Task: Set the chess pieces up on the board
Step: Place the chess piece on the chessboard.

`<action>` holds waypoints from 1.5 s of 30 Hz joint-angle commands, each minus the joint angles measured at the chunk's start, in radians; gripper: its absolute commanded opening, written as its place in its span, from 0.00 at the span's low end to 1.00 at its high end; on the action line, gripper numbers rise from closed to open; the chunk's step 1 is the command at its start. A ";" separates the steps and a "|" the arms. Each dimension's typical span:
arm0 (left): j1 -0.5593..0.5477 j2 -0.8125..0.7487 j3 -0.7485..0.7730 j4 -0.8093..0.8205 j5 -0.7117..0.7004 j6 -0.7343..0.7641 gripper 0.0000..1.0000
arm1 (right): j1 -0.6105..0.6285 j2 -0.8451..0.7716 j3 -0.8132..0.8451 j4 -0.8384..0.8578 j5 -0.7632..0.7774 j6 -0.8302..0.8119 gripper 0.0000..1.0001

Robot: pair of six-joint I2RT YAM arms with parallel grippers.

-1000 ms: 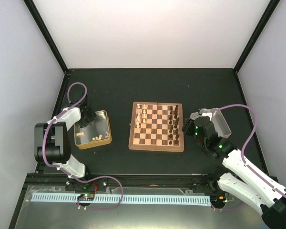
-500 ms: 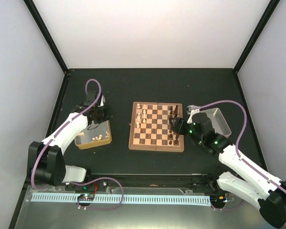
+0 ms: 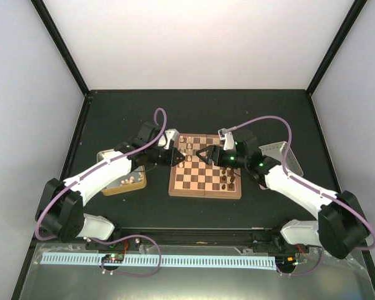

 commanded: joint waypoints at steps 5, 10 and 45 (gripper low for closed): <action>-0.118 0.050 0.044 0.138 0.173 0.092 0.09 | -0.003 0.123 0.034 0.086 -0.186 0.076 0.60; -0.150 0.057 0.045 0.166 0.188 0.105 0.09 | -0.003 0.152 0.012 0.160 -0.242 0.125 0.48; -0.194 -0.162 -0.220 0.853 0.067 -0.220 0.39 | -0.004 -0.028 -0.128 0.567 -0.082 0.879 0.03</action>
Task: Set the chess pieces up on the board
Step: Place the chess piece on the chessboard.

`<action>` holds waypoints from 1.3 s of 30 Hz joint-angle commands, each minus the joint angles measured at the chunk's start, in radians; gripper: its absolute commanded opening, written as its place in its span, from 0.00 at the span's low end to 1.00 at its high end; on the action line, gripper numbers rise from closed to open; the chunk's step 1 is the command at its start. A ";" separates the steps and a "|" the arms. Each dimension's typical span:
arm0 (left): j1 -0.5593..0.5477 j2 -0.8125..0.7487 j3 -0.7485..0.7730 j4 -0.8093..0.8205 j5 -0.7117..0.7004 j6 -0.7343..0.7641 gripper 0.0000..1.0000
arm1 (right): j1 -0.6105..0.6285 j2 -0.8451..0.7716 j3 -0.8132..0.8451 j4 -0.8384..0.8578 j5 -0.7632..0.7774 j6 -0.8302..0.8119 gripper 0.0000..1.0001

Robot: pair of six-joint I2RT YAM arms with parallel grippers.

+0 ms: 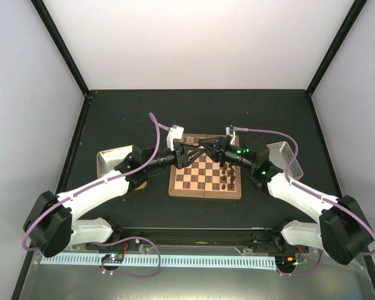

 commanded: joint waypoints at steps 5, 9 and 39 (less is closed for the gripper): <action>-0.021 -0.020 0.021 0.063 -0.040 -0.004 0.24 | 0.000 -0.006 -0.007 0.012 0.003 0.058 0.03; -0.023 -0.030 0.032 0.022 -0.062 0.007 0.23 | 0.001 -0.014 -0.009 -0.034 0.018 0.018 0.04; -0.040 0.006 0.072 -0.082 -0.077 0.059 0.16 | 0.002 -0.011 0.030 -0.070 0.011 -0.064 0.06</action>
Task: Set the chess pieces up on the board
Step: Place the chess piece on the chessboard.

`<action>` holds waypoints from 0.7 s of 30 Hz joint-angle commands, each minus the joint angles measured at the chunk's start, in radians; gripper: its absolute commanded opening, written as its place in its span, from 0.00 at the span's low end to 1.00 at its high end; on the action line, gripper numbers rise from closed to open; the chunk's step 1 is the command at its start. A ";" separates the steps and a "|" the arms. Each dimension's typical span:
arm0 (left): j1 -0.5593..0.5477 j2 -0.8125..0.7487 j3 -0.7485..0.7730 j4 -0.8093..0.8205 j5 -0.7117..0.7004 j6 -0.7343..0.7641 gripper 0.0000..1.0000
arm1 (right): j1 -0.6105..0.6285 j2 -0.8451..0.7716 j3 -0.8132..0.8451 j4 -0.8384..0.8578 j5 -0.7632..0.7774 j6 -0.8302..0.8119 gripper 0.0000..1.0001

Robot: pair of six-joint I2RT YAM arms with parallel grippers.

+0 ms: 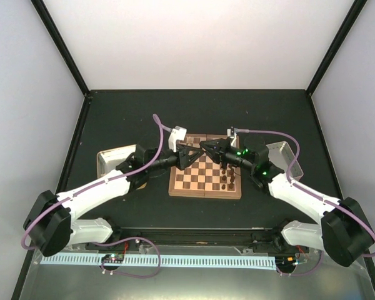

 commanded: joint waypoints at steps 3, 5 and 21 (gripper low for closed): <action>-0.006 -0.008 0.075 -0.057 -0.035 0.057 0.07 | 0.001 0.008 0.031 -0.009 -0.022 -0.037 0.07; -0.006 -0.016 0.096 -0.103 -0.043 0.071 0.04 | 0.000 0.005 0.031 -0.048 -0.018 -0.074 0.12; -0.009 0.118 0.311 -1.143 -0.231 0.219 0.02 | -0.017 -0.232 0.039 -0.593 0.447 -0.532 0.62</action>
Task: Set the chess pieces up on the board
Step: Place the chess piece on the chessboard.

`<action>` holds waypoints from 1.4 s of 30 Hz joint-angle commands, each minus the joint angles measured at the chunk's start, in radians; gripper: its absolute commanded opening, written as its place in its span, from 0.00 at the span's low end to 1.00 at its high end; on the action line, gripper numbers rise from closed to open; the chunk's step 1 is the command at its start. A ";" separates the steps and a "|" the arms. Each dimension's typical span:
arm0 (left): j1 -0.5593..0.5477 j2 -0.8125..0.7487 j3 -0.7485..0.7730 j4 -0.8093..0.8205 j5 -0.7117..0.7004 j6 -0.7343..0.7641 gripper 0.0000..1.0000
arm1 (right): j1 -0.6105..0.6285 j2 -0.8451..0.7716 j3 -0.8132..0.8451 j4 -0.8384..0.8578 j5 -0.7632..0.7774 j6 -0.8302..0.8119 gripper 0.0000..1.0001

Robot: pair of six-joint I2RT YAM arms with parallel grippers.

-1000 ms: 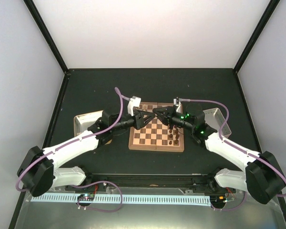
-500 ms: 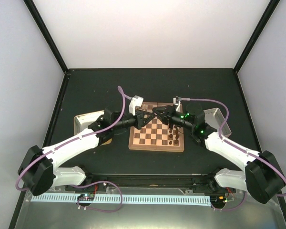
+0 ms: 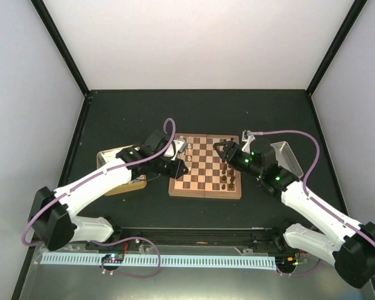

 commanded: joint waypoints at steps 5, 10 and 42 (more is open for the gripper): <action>-0.007 0.202 0.124 -0.418 -0.192 0.034 0.03 | -0.006 -0.115 -0.003 -0.231 0.290 -0.174 0.63; -0.008 0.331 0.195 -0.447 -0.222 0.047 0.04 | -0.006 -0.159 -0.010 -0.261 0.336 -0.198 0.63; -0.108 0.709 0.665 -0.599 -0.456 0.053 0.08 | -0.007 -0.256 -0.034 -0.331 0.461 -0.218 0.64</action>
